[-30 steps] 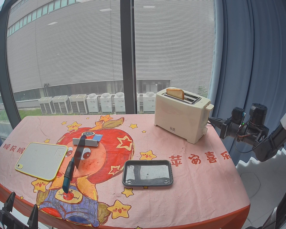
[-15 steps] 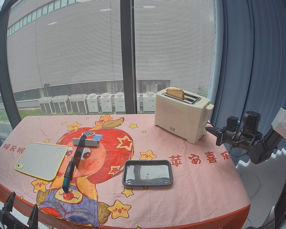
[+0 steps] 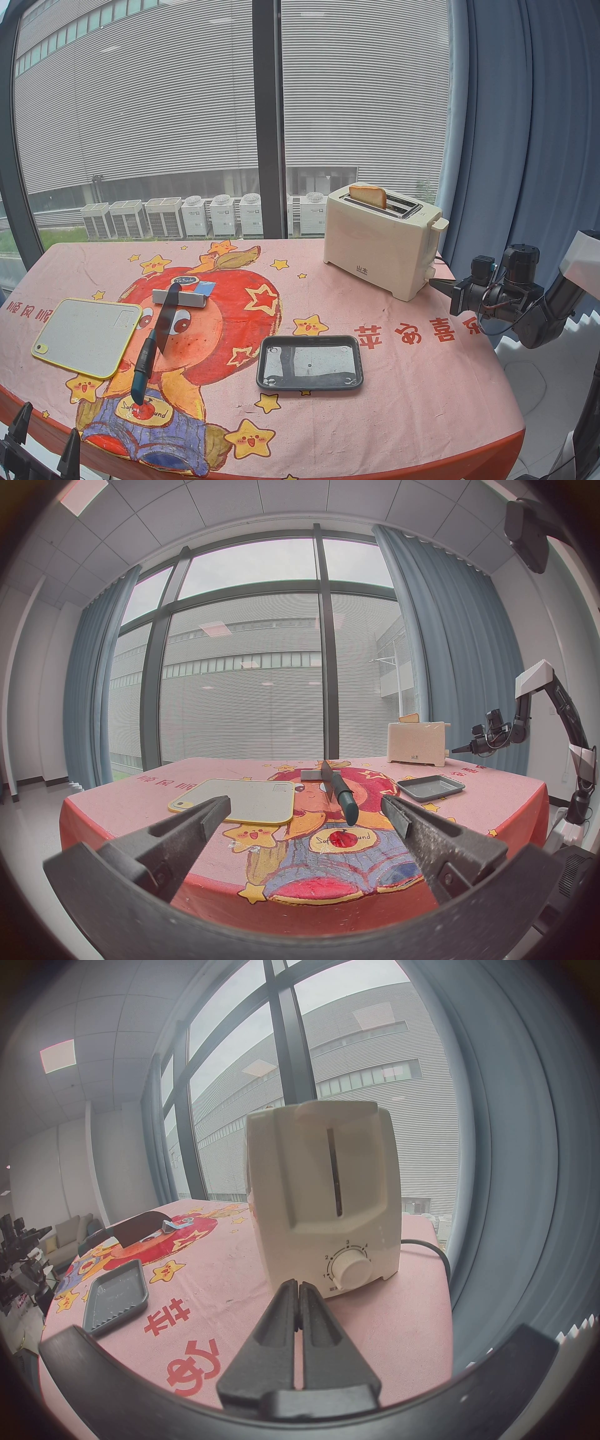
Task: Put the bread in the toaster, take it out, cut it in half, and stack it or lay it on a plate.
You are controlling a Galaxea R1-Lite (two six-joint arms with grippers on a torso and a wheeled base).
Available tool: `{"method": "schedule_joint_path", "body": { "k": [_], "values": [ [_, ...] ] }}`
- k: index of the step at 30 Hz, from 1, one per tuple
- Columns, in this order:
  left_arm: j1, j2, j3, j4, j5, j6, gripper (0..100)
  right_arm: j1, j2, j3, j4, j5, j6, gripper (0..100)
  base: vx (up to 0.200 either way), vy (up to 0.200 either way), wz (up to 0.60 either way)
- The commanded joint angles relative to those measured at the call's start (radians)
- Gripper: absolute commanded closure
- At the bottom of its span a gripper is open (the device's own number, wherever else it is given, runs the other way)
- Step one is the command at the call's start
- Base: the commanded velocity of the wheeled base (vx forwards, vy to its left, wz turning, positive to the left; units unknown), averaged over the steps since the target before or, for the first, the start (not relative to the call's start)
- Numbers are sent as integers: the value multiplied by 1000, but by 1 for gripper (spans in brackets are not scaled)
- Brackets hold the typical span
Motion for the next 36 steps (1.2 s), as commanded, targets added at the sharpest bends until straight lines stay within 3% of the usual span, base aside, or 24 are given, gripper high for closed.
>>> {"method": "schedule_joint_path", "body": {
  "k": [1, 7, 9, 11, 20, 24, 31, 36],
  "values": [
    [0, -16, 16, 0, 0, -2, 0, 1, 21, 0, 0, 1, -2, 100, 0, 0, 0],
    [0, -16, 16, 0, 0, 0, 0, 0, 51, -12, 0, -4, 0, 100, 0, 0, 0],
    [0, -16, 16, 0, 0, 0, 0, 0, 58, -17, 1, -16, -2, 100, 0, 0, 0],
    [0, -16, 16, 0, 0, 0, 0, 1, 80, -28, 1, -61, -2, 100, 0, 0, 0],
    [0, -16, 16, 0, 0, 0, 0, 8, 100, -40, 7, -78, 1, 100, 0, 0, 0],
    [0, -16, 16, 0, 0, 0, 0, 9, 107, -51, 12, -113, 6, 100, 0, 0, 0],
    [0, -16, 16, 0, 0, 0, 0, 9, 112, -69, 12, -121, 12, 100, 0, 0, 0],
    [0, -16, 16, 0, 0, 0, 0, 11, 112, -75, 15, -153, 32, 100, 0, 0, 0]
  ]
}}
